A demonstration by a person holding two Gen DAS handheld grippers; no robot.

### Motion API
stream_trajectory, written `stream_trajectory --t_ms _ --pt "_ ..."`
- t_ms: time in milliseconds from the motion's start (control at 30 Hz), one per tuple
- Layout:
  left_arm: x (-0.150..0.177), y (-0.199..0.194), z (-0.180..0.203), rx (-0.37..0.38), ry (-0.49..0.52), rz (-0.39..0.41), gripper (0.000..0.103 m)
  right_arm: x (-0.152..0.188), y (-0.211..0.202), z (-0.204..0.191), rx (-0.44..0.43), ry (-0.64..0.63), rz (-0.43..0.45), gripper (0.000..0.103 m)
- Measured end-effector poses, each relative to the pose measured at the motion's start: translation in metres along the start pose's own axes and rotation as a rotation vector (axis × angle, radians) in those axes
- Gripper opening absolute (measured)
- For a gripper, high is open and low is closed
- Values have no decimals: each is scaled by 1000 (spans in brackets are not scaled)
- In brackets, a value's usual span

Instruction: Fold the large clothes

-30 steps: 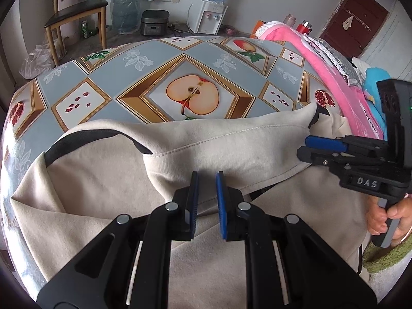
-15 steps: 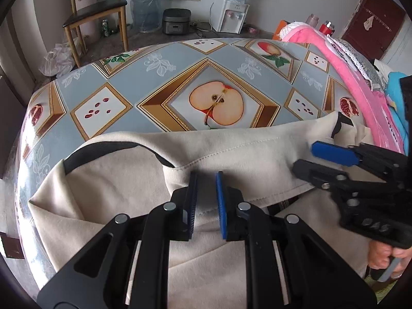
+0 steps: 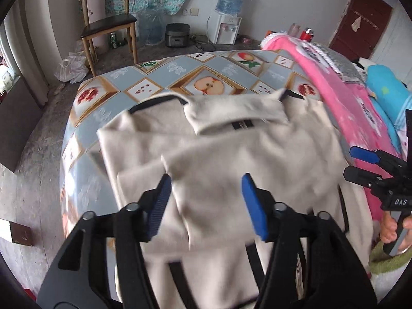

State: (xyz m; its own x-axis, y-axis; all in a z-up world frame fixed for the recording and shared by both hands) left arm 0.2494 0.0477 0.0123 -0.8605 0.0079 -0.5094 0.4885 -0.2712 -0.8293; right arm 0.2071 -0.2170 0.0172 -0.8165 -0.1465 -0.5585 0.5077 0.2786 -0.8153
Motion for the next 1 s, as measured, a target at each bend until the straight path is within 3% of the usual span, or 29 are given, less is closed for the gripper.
stream_trajectory --t_ms 167,267,400,600,700,867,1000 --pt "86 -57 -10 -9 -18 39 75 75 -36 -16 40 -6 -17 85" --pt "138 -79 -20 -67 -31 59 75 126 -55 -21 115 -6 -31 85" --pt "200 -98 -44 -83 -117 42 75 183 -74 -30 173 9 -30 85" --pt "276 -113 -59 -105 -190 93 75 231 -98 -23 189 85 -29 85" --pt "298 -112 -60 -117 -203 113 72 242 -105 -13 216 110 -24 85" --pt "306 -104 -66 -67 -236 125 51 254 -102 10 219 190 -28 85" --pt "301 -88 -77 -70 -272 84 40 257 -93 21 213 223 -32 85"
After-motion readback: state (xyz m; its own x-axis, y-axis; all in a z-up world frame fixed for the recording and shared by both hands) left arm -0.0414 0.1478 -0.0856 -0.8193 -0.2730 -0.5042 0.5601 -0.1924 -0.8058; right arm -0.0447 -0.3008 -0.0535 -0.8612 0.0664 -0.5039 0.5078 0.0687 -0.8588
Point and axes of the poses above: each gripper's, at about its wrist camera, not at the fingertips, and y roughly the way its jaws point, z to its right, x to its underside, the point moved 1 cm from there along y, roughly the way its jaws point, and after that the axes turned 7 degrees about -y, right-handed, at the moved point
